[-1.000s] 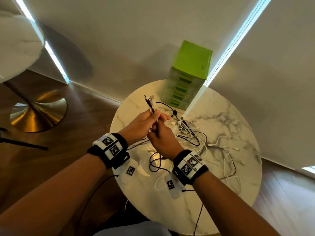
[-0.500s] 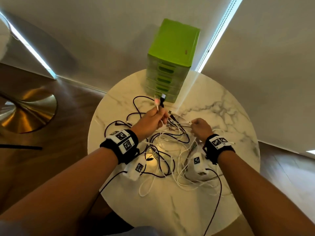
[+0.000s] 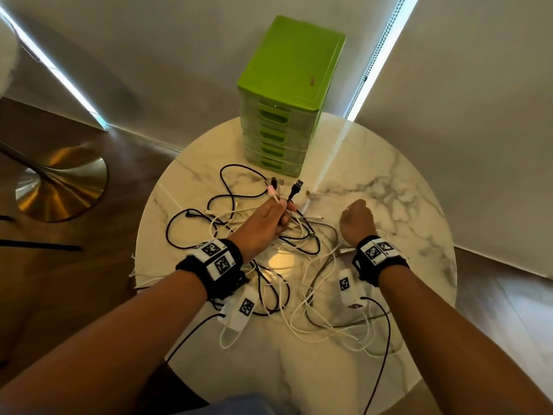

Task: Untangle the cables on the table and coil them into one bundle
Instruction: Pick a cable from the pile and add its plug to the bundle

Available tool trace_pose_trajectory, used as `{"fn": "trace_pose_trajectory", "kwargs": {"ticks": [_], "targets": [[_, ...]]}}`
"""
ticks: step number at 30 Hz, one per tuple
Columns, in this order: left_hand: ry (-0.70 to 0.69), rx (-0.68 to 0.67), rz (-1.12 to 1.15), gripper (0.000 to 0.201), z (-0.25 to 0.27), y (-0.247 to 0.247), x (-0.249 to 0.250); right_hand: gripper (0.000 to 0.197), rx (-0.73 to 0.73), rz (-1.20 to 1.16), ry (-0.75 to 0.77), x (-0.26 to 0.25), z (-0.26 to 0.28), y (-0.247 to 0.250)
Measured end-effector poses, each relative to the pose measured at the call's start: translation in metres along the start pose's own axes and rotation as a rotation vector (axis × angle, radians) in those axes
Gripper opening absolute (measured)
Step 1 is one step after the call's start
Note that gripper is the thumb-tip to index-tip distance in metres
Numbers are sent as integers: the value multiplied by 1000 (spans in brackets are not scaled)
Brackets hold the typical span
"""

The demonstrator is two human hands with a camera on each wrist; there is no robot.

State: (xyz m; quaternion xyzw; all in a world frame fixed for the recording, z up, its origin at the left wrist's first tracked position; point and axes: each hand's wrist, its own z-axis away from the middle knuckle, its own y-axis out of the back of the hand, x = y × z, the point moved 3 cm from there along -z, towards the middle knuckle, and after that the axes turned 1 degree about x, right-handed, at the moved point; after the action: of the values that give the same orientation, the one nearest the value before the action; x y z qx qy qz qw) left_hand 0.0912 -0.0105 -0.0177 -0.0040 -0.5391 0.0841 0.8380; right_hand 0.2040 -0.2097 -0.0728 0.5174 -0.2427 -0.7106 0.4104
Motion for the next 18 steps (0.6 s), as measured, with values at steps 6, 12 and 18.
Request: {"fn": "trace_pose_trajectory", "kwargs": {"ticks": [6,12,18], "targets": [[-17,86,141,31,-5,-19,5,12,3,-867,27,-48,50,46],[37,115,376,30,-2,-40,15,9,-8,-870,370,-67,127,32],[57,84,547,44,21,-53,27,8,45,-686,391,-57,159,0]]}}
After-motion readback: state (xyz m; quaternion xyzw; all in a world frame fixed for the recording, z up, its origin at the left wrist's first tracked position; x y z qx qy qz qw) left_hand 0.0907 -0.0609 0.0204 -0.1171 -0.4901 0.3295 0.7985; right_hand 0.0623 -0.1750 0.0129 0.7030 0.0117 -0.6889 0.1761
